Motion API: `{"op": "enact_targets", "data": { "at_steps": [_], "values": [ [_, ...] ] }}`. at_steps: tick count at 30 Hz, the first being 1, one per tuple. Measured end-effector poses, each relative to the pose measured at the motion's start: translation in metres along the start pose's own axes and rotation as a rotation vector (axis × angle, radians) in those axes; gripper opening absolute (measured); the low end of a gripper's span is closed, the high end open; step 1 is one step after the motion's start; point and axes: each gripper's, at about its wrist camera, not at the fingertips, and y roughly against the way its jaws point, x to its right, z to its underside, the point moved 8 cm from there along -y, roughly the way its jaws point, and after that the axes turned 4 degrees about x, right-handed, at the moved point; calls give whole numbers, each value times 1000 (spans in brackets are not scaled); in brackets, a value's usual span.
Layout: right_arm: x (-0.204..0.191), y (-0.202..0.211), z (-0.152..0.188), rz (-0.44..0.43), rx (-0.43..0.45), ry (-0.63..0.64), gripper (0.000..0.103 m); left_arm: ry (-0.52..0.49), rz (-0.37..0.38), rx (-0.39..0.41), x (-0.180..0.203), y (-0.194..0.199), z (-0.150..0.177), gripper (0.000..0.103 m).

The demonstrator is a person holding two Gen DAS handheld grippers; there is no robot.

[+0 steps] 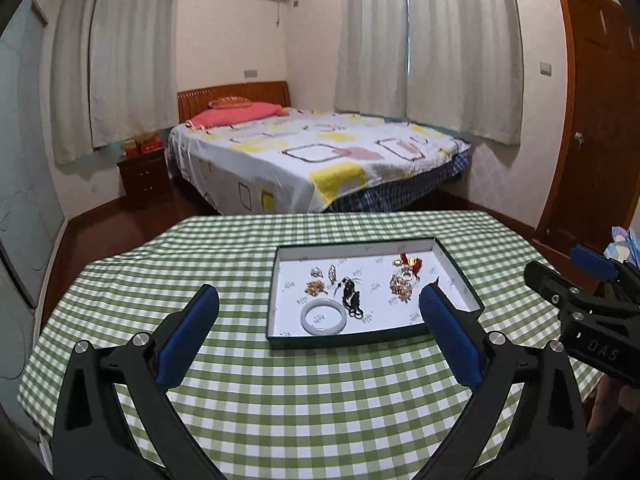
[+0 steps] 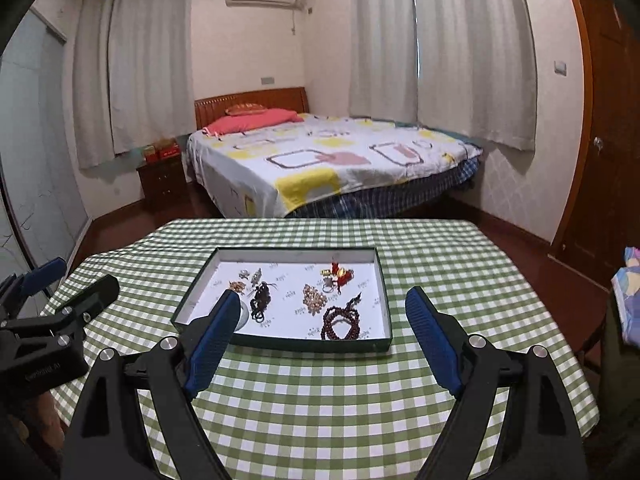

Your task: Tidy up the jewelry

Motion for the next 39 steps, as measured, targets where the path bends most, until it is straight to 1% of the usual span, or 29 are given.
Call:
{"op": "enact_targets", "data": {
  "at_steps": [4, 7, 12, 16, 23, 39],
  "values": [
    [3, 19, -3, 0, 12, 13, 82, -8, -13, 15, -8, 18, -1, 98],
    [7, 31, -2, 8, 18, 23, 82, -5, -23, 11, -17, 29, 4, 98],
    [11, 42, -2, 10, 21, 30, 82, 17, -32, 6, -30, 43, 7, 98],
    [10, 46, -3, 11, 29, 37, 82, 24, -32, 12, -32, 49, 6, 98],
    [9, 51, -6, 9, 39, 43, 82, 15, -28, 28, -30, 54, 3, 98],
    [9, 49, -5, 8, 43, 44, 82, 30, -33, 21, -33, 51, 5, 98]
  ]
}}
